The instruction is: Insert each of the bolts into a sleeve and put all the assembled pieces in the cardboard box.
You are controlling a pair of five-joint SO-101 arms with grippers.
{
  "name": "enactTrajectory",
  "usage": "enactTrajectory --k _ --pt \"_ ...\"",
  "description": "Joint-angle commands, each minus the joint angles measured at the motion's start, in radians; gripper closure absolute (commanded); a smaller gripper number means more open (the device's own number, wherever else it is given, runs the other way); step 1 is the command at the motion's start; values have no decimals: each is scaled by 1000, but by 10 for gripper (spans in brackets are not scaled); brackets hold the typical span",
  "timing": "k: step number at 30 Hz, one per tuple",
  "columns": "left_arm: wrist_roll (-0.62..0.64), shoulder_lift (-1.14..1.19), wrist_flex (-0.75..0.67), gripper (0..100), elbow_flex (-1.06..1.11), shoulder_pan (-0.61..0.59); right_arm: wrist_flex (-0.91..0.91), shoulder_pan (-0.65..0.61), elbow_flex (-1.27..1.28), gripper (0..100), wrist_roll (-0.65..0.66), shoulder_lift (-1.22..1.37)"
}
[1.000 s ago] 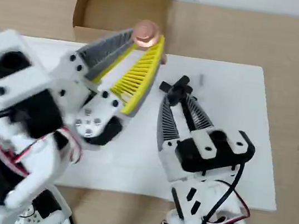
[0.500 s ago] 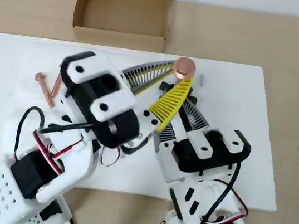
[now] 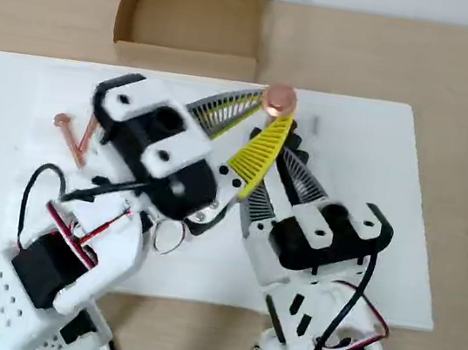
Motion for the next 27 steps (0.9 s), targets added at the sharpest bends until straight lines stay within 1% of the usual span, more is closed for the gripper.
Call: enactTrajectory --k 1,14,21,23,27 --pt "2 4 38 993 -46 -11 -28 -13 -5 988 9 -114" --pt "3 2 46 991 -46 -12 -28 -12 -5 988 9 -114" --pt "3 18 189 988 -104 -12 -28 -12 -5 988 9 -114" --pt "6 35 212 964 -129 -26 -28 -12 -5 988 9 -114" --pt "103 68 247 913 -196 -104 -28 -12 -7 988 11 -114"
